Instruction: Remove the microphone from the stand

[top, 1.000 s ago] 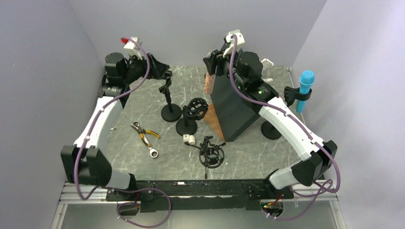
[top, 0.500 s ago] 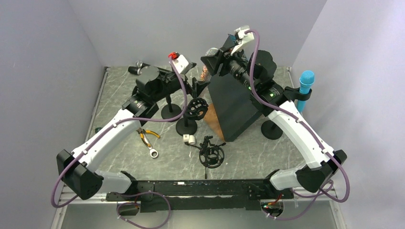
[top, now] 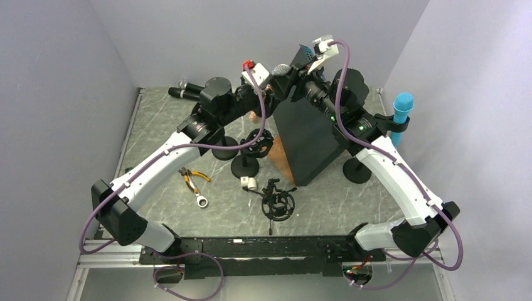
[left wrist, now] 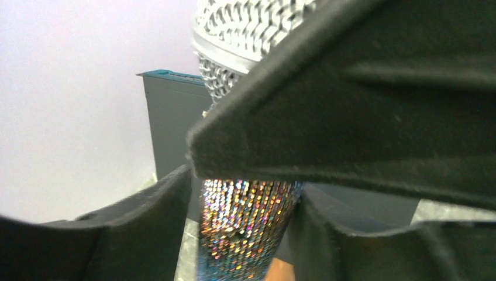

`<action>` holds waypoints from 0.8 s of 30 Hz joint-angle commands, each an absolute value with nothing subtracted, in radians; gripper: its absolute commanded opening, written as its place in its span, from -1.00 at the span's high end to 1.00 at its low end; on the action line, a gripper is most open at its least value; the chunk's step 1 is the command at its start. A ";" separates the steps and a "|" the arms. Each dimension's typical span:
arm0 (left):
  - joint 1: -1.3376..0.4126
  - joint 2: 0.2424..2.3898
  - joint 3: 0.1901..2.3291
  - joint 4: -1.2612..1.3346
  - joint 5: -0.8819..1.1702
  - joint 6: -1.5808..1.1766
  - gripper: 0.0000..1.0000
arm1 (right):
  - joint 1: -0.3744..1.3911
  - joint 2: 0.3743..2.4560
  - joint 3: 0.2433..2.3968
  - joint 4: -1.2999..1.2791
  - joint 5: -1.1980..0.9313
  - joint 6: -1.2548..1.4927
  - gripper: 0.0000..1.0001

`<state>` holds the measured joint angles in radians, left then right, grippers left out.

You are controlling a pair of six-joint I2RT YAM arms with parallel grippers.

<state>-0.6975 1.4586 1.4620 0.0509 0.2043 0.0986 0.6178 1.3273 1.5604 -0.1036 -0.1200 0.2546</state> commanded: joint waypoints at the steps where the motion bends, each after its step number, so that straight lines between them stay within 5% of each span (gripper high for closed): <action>1: -0.699 1.471 1.541 0.028 0.176 0.075 0.02 | 0.619 1.274 1.557 -0.040 -0.126 0.258 0.93; 9: -0.699 1.425 1.527 0.004 0.204 0.097 0.64 | 0.618 1.212 1.506 -0.006 -0.044 0.231 -0.93; 18: -0.628 1.260 1.434 -0.024 0.129 0.095 0.60 | 0.617 1.027 1.310 0.179 0.219 0.218 -1.00; 22: -0.498 1.167 1.373 -0.035 -0.012 -0.085 0.36 | 0.617 0.963 1.229 0.249 0.279 0.211 -1.00; 24: -0.378 1.123 1.340 -0.057 -0.040 -0.224 0.41 | 0.615 0.951 1.212 0.263 0.290 0.207 -1.00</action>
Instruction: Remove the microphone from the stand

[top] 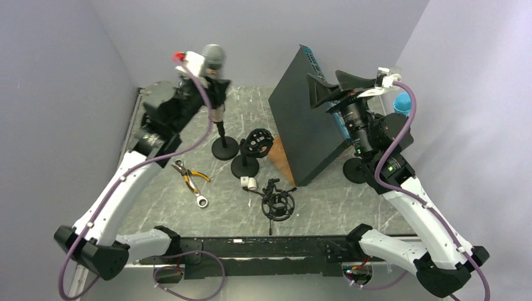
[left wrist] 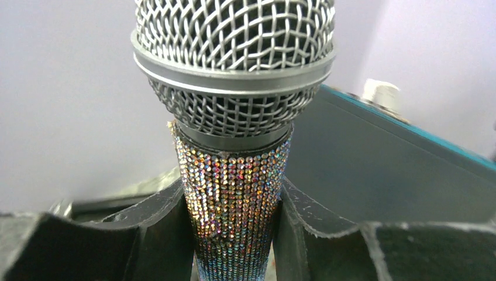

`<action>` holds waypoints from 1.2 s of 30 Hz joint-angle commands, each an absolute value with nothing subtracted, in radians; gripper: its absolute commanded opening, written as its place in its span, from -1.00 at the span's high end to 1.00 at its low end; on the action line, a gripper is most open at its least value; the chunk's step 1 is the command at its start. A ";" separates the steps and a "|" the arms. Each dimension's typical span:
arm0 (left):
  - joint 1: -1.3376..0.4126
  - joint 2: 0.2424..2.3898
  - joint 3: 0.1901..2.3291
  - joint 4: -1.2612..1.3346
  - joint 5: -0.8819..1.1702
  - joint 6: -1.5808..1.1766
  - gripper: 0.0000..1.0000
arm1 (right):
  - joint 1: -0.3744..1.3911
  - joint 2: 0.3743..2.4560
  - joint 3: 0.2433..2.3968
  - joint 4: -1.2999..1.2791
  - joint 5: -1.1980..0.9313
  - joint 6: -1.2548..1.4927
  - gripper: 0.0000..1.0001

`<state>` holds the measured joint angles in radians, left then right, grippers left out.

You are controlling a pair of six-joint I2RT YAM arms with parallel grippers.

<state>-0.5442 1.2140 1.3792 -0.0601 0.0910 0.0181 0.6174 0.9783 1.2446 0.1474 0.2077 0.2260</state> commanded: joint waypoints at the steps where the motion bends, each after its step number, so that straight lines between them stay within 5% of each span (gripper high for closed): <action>1: -0.312 1.103 1.322 -0.062 -0.029 -0.308 0.47 | 0.615 0.948 1.208 0.264 0.294 0.207 -1.00; 7: 0.052 1.007 1.122 -0.032 0.004 -0.771 0.62 | 0.615 0.959 1.215 0.243 0.269 0.225 -1.00; 12: 0.170 1.058 0.989 -0.028 -0.074 -1.030 0.54 | 0.616 0.965 1.233 0.203 0.245 0.230 -1.00; 17: 0.293 1.257 0.781 0.317 0.127 -1.371 0.85 | 0.615 0.950 1.239 0.171 0.266 0.226 -1.00; 22: 0.276 1.518 0.929 0.300 0.122 -1.334 0.92 | 0.615 0.939 1.228 0.160 0.278 0.219 -1.00; 36: 0.163 2.063 1.303 0.242 -0.073 -1.458 0.03 | 0.615 0.874 1.233 0.081 0.368 0.137 -1.00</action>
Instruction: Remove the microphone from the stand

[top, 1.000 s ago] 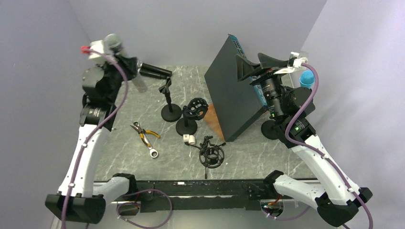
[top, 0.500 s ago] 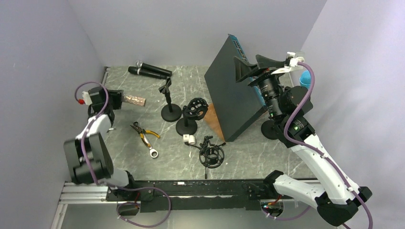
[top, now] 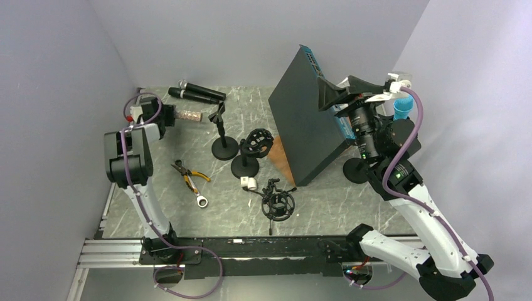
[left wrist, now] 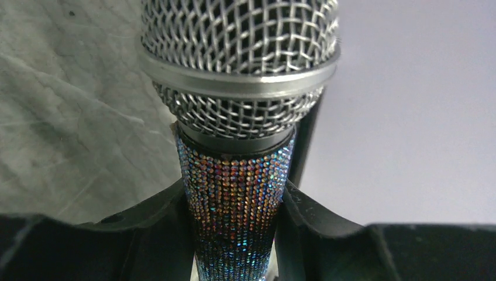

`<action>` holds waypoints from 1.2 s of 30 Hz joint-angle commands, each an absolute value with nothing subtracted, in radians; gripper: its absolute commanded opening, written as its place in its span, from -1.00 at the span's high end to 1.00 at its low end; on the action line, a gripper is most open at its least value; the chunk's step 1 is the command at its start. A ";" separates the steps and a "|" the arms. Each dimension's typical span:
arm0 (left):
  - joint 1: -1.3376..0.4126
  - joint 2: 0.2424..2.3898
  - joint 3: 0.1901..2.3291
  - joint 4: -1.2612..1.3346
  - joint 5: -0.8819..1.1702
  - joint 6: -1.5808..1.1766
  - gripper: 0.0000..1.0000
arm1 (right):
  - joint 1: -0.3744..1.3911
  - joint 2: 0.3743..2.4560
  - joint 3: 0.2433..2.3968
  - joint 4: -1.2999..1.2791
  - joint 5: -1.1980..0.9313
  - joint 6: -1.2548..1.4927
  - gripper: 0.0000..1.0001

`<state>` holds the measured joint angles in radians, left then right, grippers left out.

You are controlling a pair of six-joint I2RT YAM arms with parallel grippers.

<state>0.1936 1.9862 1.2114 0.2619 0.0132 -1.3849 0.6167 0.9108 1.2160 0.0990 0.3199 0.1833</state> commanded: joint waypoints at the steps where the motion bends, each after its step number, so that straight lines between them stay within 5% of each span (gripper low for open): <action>1: 0.156 2.082 1.317 0.236 -0.080 -1.472 0.00 | 0.615 0.869 1.234 0.074 0.375 0.130 -1.00; 7: 0.120 2.184 1.435 0.146 -0.054 -1.514 -0.17 | 0.616 0.832 1.224 0.055 0.410 0.108 -1.00; 17: 0.112 2.178 1.485 0.044 -0.056 -1.511 -0.92 | 0.615 0.824 1.232 0.033 0.409 0.103 -1.00; 30: 0.118 1.882 1.343 0.261 0.062 -1.199 -0.96 | 0.615 0.846 1.240 -0.027 0.429 0.092 -1.00; 36: 0.104 1.800 1.525 0.249 0.235 -0.950 -0.92 | 0.616 0.878 1.294 -0.081 0.394 0.117 -1.00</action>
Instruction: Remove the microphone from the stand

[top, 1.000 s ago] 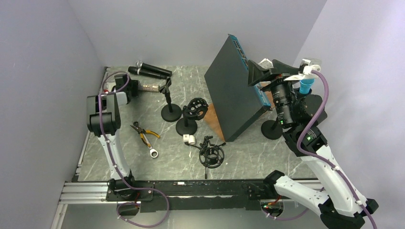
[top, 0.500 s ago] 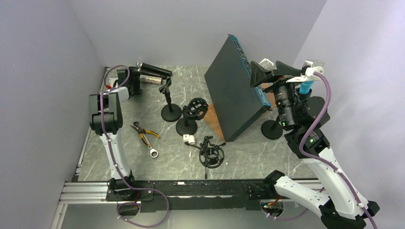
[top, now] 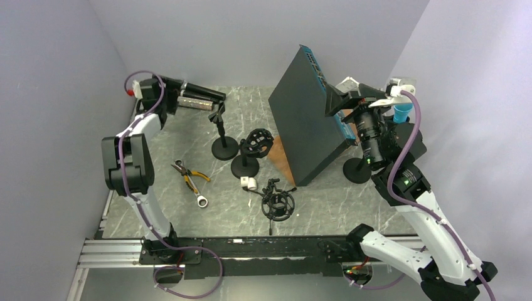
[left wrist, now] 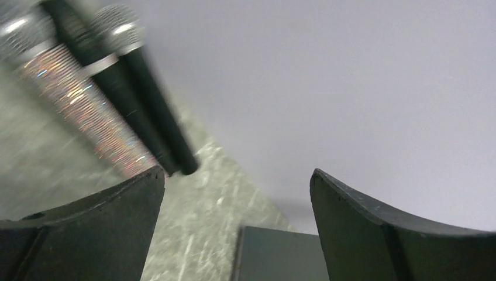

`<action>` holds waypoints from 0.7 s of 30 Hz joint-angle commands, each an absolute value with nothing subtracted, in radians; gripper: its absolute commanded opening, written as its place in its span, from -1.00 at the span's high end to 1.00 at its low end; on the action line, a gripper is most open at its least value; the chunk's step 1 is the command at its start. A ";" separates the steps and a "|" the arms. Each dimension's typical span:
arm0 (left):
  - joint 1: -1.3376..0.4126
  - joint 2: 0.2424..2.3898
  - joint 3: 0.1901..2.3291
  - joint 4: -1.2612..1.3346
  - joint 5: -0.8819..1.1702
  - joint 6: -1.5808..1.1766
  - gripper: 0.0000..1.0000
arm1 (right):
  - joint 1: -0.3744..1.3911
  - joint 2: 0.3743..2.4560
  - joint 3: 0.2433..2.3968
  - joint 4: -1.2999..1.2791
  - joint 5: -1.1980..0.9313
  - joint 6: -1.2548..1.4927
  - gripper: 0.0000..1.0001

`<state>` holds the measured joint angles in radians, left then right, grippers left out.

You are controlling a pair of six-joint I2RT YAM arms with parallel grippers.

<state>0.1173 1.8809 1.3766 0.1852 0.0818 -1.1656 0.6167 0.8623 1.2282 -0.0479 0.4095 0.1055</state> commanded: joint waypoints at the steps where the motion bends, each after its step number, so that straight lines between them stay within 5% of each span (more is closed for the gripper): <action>1: 0.094 1.788 1.549 0.245 0.272 -0.917 -0.91 | 0.616 0.885 1.301 -0.090 0.393 0.122 -1.00; 15: -0.196 1.358 1.449 0.143 0.443 -0.481 -0.93 | 0.615 1.011 1.393 -0.387 0.366 0.116 -1.00; 21: -0.304 1.221 1.384 0.040 0.436 -0.246 -0.95 | 0.614 1.108 1.504 -0.539 0.616 0.033 -1.00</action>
<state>-0.2375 1.2865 1.4281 0.1265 0.4091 -0.4541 0.6167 1.0782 1.4246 -0.4263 0.4320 0.1062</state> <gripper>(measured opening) 0.970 0.997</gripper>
